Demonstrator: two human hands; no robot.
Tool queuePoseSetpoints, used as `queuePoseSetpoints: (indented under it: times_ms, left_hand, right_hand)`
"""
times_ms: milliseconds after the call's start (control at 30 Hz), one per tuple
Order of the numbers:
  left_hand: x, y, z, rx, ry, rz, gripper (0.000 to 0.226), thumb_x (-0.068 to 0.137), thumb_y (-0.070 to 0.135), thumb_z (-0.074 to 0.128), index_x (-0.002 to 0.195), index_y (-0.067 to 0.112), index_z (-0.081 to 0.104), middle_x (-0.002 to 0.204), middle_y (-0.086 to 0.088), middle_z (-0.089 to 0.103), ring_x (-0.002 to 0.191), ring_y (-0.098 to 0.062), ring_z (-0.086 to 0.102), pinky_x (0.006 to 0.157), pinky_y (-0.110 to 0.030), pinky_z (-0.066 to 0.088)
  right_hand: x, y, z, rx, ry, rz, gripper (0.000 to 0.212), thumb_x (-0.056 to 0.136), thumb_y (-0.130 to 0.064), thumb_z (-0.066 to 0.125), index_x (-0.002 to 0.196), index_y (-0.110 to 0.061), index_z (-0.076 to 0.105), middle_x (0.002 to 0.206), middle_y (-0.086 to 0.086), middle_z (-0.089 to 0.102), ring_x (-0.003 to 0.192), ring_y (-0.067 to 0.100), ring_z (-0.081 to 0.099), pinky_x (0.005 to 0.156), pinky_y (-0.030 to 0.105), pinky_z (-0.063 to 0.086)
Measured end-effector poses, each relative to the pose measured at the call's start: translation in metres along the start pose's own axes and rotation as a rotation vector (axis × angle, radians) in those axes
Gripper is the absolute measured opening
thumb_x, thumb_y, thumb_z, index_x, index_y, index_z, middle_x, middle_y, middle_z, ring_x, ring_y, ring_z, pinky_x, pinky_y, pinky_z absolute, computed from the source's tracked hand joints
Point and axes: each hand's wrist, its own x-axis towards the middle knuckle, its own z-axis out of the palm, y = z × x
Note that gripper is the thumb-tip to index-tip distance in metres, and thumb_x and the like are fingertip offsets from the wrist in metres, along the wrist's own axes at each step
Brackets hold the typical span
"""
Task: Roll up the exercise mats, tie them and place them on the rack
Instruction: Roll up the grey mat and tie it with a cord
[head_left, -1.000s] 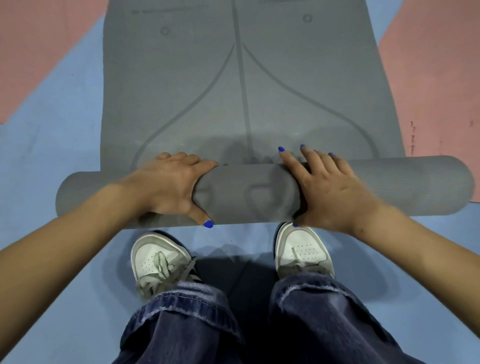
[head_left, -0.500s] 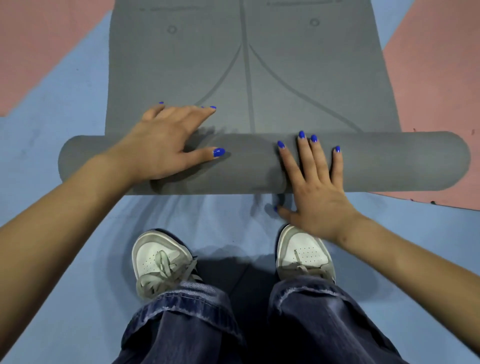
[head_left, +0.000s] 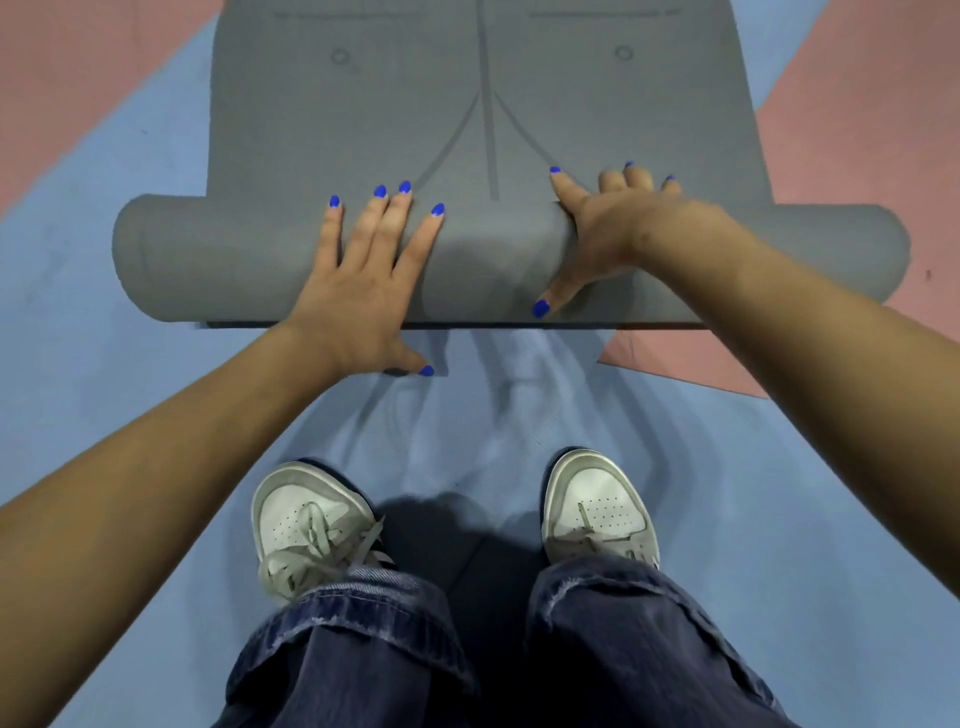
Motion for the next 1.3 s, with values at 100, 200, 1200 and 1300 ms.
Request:
queuePoseSetpoints:
  times_ms: [100,200,1200,1300]
  left_hand:
    - [0.015,-0.003,-0.010,-0.033,-0.092,-0.079,0.144,0.046,0.065,0.082,0.154,0.018,-0.002,0.158,-0.021,-0.005,0.147,-0.036,0.001,0.115,-0.054,-0.002]
    - [0.035,-0.007,-0.017,-0.024,-0.172,-0.163,0.144,0.048,0.071,0.078,0.152,0.028,-0.012,0.157,-0.017,-0.017,0.146,-0.038,-0.008,0.114,-0.058,-0.006]
    - [0.069,-0.024,-0.050,0.010,-0.323,-0.097,0.108,0.046,0.068,0.080,0.130,0.019,0.035,0.113,-0.018,0.056,0.099,-0.041,0.055,0.079,-0.043,0.043]
    - [0.037,-0.011,-0.050,0.010,-0.313,-0.062,0.105,0.047,0.069,0.078,0.130,0.019,0.037,0.114,-0.015,0.058,0.100,-0.038,0.058,0.079,-0.041,0.043]
  right_hand:
    - [-0.006,-0.009,-0.002,0.005,0.150,0.045,0.129,0.064,-0.060,0.078,0.152,-0.023,-0.009,0.156,0.018,0.006,0.145,0.035,0.000,0.115,0.056,0.007]
    - [-0.014,-0.011,0.015,0.030,0.335,-0.029,0.109,0.078,-0.040,0.073,0.153,-0.019,-0.004,0.155,0.020,0.009,0.145,0.034,0.005,0.114,0.055,0.009]
    - [0.008,0.030,0.028,-0.167,0.494,-0.266,0.114,0.051,-0.053,0.079,0.146,-0.037,0.019,0.119,0.011,0.046,0.104,0.037,0.044,0.086,0.048,0.034]
    - [-0.014,0.032,0.052,-0.170,0.531,-0.306,0.112,0.048,-0.060,0.076,0.145,-0.034,0.026,0.113,0.011,0.049,0.096,0.036,0.047,0.081,0.046,0.036]
